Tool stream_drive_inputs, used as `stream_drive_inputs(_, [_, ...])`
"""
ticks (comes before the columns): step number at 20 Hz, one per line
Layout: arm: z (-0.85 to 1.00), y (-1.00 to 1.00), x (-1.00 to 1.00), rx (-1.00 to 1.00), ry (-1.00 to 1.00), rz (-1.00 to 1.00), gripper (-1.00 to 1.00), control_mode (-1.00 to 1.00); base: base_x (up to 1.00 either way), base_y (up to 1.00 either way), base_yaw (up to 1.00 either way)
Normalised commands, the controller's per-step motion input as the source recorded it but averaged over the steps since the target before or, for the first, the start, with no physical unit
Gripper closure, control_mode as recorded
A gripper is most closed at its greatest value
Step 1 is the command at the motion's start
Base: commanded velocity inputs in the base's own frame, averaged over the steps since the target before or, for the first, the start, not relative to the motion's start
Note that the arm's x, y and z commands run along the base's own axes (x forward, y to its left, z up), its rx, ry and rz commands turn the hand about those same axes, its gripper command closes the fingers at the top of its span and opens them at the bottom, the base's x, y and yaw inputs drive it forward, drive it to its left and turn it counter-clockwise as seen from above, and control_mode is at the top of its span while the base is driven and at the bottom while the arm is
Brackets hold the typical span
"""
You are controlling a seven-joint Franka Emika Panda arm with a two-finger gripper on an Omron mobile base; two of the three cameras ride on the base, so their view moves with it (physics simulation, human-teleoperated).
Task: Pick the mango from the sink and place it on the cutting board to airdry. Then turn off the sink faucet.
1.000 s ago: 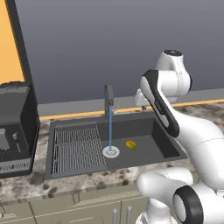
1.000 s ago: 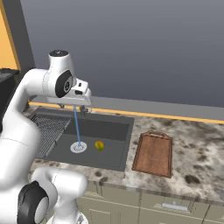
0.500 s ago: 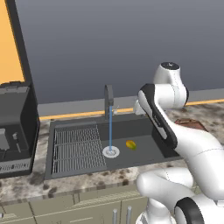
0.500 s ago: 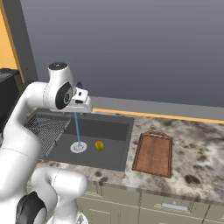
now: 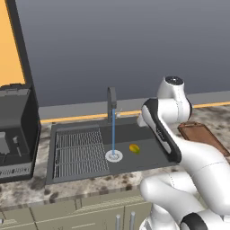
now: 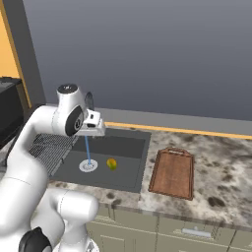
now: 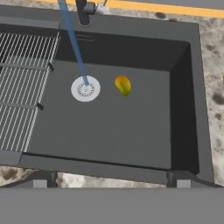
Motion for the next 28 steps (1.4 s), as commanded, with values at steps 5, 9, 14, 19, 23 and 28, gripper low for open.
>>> stream_drive_inputs(5, [-0.26, -0.03, 0.09, 0.00, -0.02, 0.02, -1.00, -1.00, 0.00, 0.00, 0.00])
stream_drive_inputs(9, [-0.25, -0.08, 0.16, 0.00, 0.00, 0.01, -1.00, -1.00, 0.00, 0.00, 0.00])
stream_drive_inputs(14, [-0.20, -0.12, 0.19, 0.00, 0.00, 0.00, -1.00, -1.00, 0.00, 0.00, 0.00])
stream_drive_inputs(19, [-0.21, -0.06, 0.22, 0.00, 0.00, 0.01, -1.00, -1.00, 0.00, 0.00, 0.00])
stream_drive_inputs(23, [-0.27, -0.01, 0.27, 0.00, 0.00, 0.01, -1.00, -1.00, 0.00, 0.00, 0.00])
stream_drive_inputs(28, [-0.33, -0.01, 0.21, 0.00, 0.00, 0.01, -1.00, -1.00, 0.00, 0.00, 0.00])
